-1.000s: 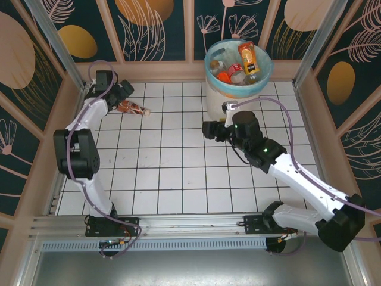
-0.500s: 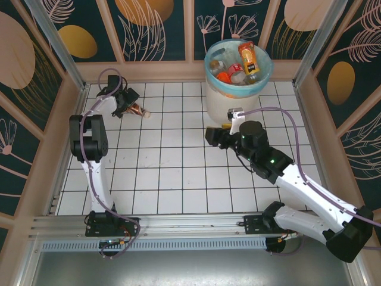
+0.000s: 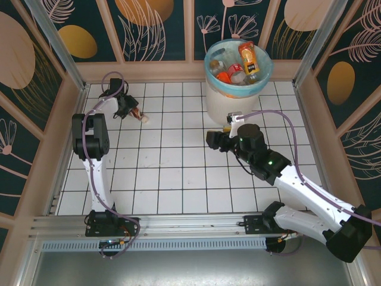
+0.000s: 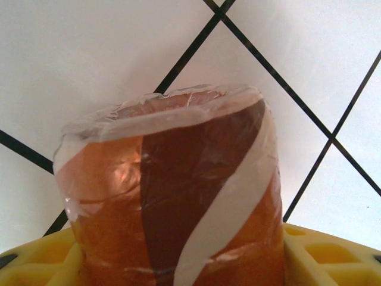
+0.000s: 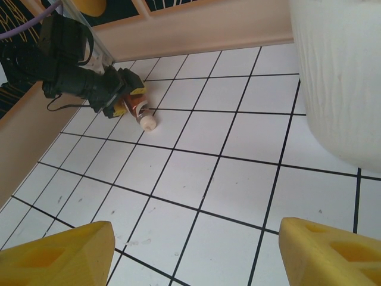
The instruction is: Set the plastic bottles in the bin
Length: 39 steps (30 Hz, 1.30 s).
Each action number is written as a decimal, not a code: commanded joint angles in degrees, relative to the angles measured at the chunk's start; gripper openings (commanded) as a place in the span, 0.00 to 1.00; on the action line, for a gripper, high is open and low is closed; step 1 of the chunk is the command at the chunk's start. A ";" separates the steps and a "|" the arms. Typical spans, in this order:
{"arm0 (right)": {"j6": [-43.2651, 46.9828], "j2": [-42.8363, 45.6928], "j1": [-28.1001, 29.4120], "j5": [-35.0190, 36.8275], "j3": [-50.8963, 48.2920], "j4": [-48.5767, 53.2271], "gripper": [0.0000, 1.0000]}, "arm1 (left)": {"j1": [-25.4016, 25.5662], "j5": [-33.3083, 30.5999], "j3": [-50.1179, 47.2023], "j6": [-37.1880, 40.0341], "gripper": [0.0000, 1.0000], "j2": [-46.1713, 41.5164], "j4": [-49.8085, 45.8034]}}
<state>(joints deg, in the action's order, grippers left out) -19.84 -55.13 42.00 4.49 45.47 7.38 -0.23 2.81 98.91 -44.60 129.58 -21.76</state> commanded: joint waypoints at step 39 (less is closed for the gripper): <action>1.75 24.79 0.28 21.74 -2.19 3.39 0.61 | 33.76 3.19 44.52 -1.95 0.75 5.70 20.64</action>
<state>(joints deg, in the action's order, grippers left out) -16.47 -31.22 42.00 25.89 43.22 10.44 33.98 7.53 140.84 -45.76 135.81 -1.93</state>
